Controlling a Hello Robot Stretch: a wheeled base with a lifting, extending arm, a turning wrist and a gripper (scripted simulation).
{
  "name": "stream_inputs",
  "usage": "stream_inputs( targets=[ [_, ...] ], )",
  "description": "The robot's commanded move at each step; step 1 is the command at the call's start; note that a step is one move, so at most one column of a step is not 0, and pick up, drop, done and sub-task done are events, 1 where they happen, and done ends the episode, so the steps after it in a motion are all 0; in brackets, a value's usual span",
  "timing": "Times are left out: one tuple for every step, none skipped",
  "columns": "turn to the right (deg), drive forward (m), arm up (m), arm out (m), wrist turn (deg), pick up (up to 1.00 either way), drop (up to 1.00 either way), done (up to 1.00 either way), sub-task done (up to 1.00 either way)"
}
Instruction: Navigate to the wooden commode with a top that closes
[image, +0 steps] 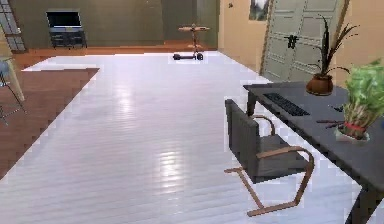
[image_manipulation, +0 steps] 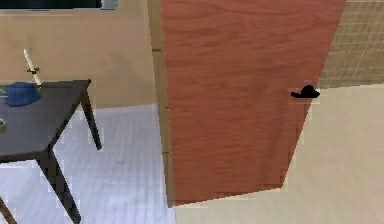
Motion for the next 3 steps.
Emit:
stream_inputs(
  targets=[
    [0.0, 0.1, 0.0, 0.0, 0.0, 0.0, 0.0, 0.0, 0.0],
    [-33.0, 0.0, 0.0, 0.0, 0.0, 0.0, 0.0, 0.0, 0.0],
    [0.0, 1.0, 0.0, 0.0, 0.0, 0.0, 0.0, 0.0, 0.0]
  ],
)
